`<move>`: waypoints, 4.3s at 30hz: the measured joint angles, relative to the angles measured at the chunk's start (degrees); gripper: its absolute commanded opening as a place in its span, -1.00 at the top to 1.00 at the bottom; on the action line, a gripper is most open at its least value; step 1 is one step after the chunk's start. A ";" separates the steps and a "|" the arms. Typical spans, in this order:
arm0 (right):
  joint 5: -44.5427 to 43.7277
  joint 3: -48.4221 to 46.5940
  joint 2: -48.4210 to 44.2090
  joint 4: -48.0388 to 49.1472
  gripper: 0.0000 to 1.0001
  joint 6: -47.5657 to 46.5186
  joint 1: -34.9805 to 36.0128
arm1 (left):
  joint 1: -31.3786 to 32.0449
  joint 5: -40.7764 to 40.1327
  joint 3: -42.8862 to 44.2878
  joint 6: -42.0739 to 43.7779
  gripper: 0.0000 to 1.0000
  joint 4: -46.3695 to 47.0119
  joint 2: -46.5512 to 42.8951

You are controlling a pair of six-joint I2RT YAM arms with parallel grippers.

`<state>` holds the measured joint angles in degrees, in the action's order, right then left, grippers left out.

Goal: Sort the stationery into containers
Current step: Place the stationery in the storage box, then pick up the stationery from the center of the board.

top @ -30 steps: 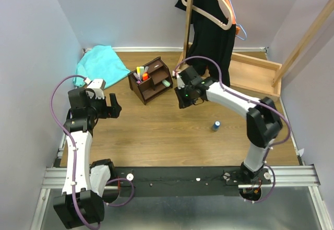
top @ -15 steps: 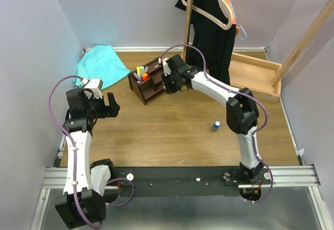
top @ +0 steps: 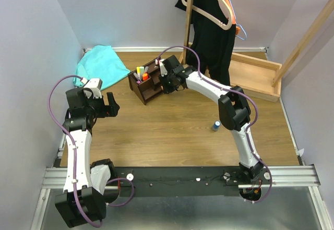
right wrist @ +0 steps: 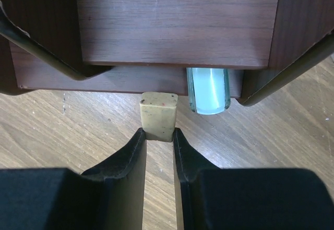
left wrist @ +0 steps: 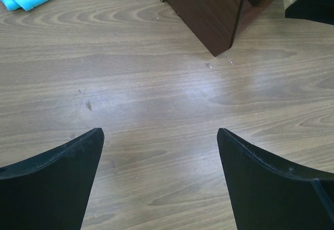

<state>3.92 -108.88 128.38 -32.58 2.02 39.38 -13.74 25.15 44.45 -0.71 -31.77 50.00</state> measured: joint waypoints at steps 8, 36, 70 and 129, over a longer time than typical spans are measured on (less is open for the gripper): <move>0.00 -1.81 0.42 0.46 0.99 0.02 0.13 | -0.07 0.02 0.00 0.02 -0.97 0.00 -0.02; -1.73 -6.36 4.46 1.36 0.65 0.02 1.18 | -0.17 0.02 0.00 -0.04 -0.97 0.42 -0.07; -2.34 -6.64 5.05 2.75 0.11 -0.57 2.05 | -0.20 1.11 -0.76 -1.36 -0.97 2.14 -0.07; -1.22 63.76 -59.08 -9.33 -0.33 -36.87 -12.57 | -0.20 1.31 7.54 2.21 -0.97 -1.20 7.67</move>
<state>2.70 -45.12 69.30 -41.91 -34.85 26.81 -13.93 26.46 51.99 1.50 -32.97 57.67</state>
